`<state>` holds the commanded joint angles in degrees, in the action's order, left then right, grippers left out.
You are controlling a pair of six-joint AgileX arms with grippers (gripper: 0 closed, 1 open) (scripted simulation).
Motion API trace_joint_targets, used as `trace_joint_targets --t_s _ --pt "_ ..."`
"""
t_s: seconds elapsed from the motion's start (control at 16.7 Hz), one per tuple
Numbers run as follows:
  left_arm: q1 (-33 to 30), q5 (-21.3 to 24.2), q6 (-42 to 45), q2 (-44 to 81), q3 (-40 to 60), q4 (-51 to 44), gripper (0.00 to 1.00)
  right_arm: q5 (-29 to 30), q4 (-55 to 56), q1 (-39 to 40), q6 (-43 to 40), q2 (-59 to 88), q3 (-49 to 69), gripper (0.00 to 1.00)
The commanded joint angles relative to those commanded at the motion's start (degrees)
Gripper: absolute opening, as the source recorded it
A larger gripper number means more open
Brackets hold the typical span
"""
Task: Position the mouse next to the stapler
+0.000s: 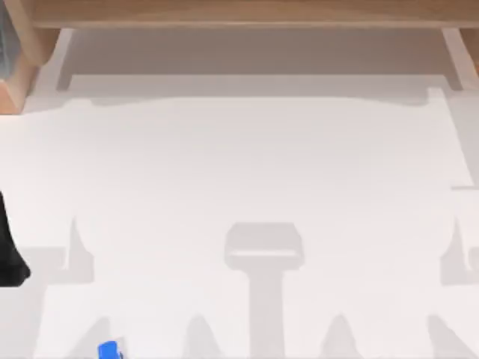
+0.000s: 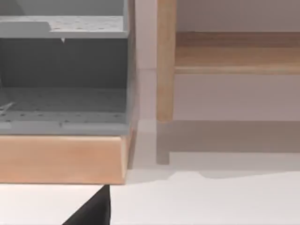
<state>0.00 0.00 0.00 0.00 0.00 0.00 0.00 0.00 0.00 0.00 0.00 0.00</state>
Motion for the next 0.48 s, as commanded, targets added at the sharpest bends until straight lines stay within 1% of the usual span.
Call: trace_joint_targets --t_s 0.24,0.36,0.48 --pt "0.0 0.0 0.0 0.0 0.0 0.0 1.0 0.1 -1.5 -0.3 -0.1 1.6 1.6 1.0" --pt "0.0 0.0 0.0 0.0 0.0 0.0 1.0 0.2 -5.0 -1.1 -0.2 5.4 5.6 1.0" --pt "0.0 0.0 0.0 0.0 0.0 0.0 1.0 0.4 -10.0 -2.3 -0.4 11.4 12.0 1.0"
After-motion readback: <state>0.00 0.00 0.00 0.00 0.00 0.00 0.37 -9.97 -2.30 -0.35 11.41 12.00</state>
